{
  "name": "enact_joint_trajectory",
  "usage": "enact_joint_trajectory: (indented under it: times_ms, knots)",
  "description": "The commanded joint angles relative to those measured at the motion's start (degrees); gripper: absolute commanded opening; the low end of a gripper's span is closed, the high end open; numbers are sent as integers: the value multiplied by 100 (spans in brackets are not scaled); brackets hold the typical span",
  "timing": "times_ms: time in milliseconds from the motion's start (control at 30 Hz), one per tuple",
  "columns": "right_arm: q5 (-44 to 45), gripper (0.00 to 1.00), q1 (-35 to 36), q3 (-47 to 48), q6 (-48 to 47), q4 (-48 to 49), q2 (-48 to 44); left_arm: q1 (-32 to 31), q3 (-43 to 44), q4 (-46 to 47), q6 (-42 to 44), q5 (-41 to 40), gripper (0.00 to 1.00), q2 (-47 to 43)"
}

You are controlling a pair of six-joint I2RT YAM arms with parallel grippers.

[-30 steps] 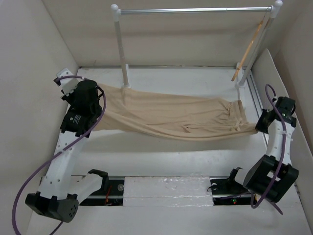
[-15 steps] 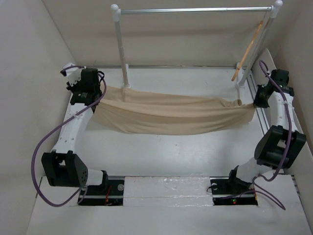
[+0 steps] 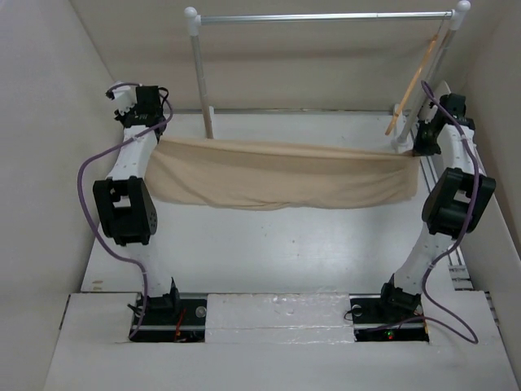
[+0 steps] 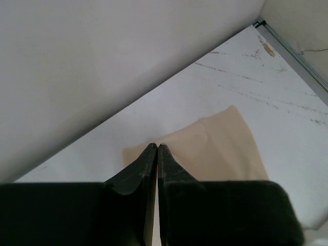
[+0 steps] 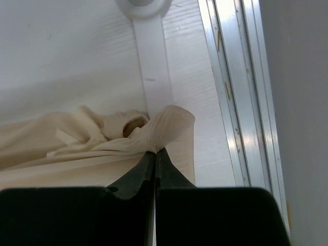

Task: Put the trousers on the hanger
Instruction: Fold the trousers at the center of the board.

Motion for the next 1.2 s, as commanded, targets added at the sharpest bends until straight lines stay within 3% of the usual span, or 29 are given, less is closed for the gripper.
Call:
enact_joint_trajectory:
  times_ms: [0, 100, 167, 267, 300, 333, 367, 400, 467, 567, 600, 633, 667, 700, 733, 867, 933, 1033, 1167]
  knots:
    - [-262, 0, 67, 488, 6, 363, 370, 64, 729, 8, 172, 116, 0, 393]
    - [-421, 0, 68, 690, 120, 566, 757, 12, 1230, 219, 436, 309, 0, 928]
    - [-500, 9, 129, 831, 173, 628, 941, 11, 1880, 44, 550, 502, 2, 1447]
    - [-623, 25, 182, 936, 190, 663, 1171, 11, 2312, -97, 639, 881, 52, 1844]
    - [-632, 42, 182, 928, 182, 628, 1162, 11, 2322, -124, 647, 942, 87, 1862]
    - [-676, 48, 182, 876, 164, 663, 1093, 11, 2261, -159, 673, 942, 99, 1818]
    - [-685, 53, 182, 806, 155, 707, 1014, 11, 2138, -211, 604, 882, 99, 1696]
    - [-694, 66, 182, 509, 147, 881, 856, 11, 1937, -160, 560, 837, 99, 1521]
    - [-799, 80, 182, 148, 147, 1084, 329, 89, 1120, -36, 359, 950, 99, 792]
    - [-1159, 87, 182, -906, 252, 1672, -549, 519, -232, -36, -98, 1468, 94, -289]
    - [-1238, 85, 182, -1222, 296, 2065, -804, 660, -645, 25, -396, 1931, 87, -553]
    - [-1413, 81, 182, -1991, 522, 2278, -1068, 992, -1458, 191, -529, 2162, 80, -1077]
    - [-1501, 45, 182, -2399, 594, 2515, -1601, 1152, -1832, 288, -644, 2373, 59, -1318]
    - [-1581, 29, 330, -2777, 717, 2944, -1859, 1302, -2462, 376, -810, 2845, 53, -1494]
    - [-1721, 1, 601, -3503, 935, 3322, -2331, 1625, -2825, 499, -942, 3232, 38, -1792]
    - [-1809, 0, 1375, -4431, 1245, 3590, -2950, 2032, -3083, 465, -1092, 3763, 36, -1707]
    - [-1923, 0, 2189, -4573, 1097, 3468, -3091, 2033, -3110, 491, -1049, 3983, 40, -1384]
    - [-1959, 0, 2719, -4591, 816, 3177, -3135, 2033, -3162, 709, -997, 4053, 42, -1215]
    - [-2118, 16, 3344, -4811, 393, 3011, -3241, 2033, -3207, 1124, -742, 4353, 42, -1074]
